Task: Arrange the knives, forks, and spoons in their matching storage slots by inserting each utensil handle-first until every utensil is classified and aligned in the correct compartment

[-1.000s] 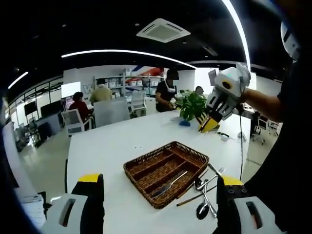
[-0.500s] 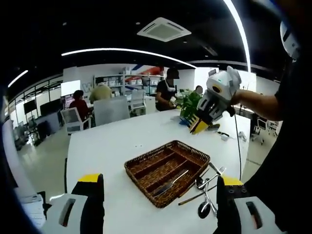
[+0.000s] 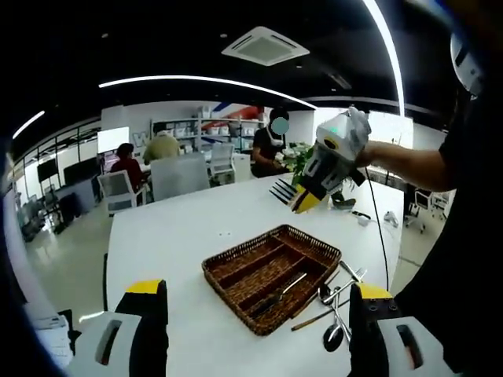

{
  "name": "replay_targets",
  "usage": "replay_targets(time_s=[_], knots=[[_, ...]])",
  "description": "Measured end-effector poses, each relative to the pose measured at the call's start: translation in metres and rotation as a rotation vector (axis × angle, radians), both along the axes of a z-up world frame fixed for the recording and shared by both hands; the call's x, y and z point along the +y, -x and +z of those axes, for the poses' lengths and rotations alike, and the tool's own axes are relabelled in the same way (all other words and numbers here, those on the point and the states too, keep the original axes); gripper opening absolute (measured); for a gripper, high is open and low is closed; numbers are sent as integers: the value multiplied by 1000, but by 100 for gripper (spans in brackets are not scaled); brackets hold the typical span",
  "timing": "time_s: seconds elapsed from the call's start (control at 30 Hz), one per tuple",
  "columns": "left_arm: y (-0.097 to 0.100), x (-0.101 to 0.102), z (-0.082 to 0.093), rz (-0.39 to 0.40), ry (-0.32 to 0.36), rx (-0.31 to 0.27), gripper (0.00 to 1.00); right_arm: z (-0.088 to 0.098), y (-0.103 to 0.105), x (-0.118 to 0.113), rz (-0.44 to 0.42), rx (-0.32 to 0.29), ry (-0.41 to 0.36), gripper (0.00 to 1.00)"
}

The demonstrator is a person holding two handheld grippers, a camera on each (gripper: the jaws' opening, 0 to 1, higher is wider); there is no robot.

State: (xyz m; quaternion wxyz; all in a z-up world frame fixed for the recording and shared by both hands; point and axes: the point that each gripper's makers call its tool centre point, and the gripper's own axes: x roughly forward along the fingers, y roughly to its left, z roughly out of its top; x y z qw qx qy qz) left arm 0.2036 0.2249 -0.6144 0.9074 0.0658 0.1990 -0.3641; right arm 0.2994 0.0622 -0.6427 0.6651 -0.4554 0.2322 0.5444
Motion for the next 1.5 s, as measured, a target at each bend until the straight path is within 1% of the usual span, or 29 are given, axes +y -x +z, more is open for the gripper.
replay_targets(time_s=[0.2, 0.47, 0.6, 0.8, 1.03, 1.27, 1.5], knots=[[-5, 1, -1, 8, 0, 0, 100, -9, -14, 1, 1, 6, 19, 0], [-6, 2, -2, 20, 7, 5, 100, -20, -27, 3, 5, 8, 44, 0], [-5, 5, -3, 24, 6, 10, 100, -27, -38, 0, -11, 6, 64, 0], [-6, 8, -5, 30, 5, 19, 100, -32, -49, -4, -22, -4, 83, 0], [-8, 10, -6, 32, 5, 25, 100, -37, -56, -3, -17, -5, 93, 0], [-10, 10, -15, 30, 1, 33, 100, -41, -66, -3, -36, -17, 96, 0], [-11, 7, -20, 23, 4, 44, 100, -45, -67, -3, -32, -14, 102, 0]])
